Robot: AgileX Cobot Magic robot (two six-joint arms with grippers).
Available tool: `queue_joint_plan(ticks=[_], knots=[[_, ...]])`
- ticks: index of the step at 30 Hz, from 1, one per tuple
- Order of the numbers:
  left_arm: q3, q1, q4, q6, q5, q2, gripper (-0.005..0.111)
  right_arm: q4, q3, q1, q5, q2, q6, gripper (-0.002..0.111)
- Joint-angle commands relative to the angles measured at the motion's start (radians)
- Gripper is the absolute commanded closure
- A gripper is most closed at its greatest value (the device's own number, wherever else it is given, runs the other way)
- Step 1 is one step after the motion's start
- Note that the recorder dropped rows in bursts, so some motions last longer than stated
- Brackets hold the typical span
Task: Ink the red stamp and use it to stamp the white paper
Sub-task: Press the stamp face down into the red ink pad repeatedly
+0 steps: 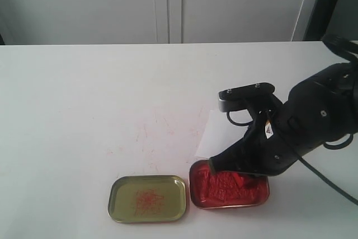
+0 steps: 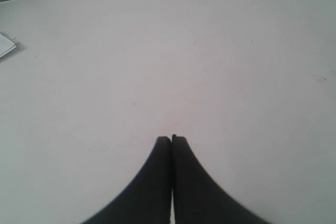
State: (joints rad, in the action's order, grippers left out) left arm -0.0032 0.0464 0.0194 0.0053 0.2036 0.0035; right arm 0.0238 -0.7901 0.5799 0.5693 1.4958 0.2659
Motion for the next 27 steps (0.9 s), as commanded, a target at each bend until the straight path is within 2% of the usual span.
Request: queue_joint_plan(ticks=[1,27], knots=[[0.003,-0.004,-0.003,0.003,-0.001,-0.003,0.107,0.003,-0.016,0.001,-0.002,-0.039,0.003,0.108],[0.003,-0.004,-0.003,0.003,-0.001,-0.003,0.107,0.003,0.015,0.001,0.004,-0.037,0.003,0.108]])
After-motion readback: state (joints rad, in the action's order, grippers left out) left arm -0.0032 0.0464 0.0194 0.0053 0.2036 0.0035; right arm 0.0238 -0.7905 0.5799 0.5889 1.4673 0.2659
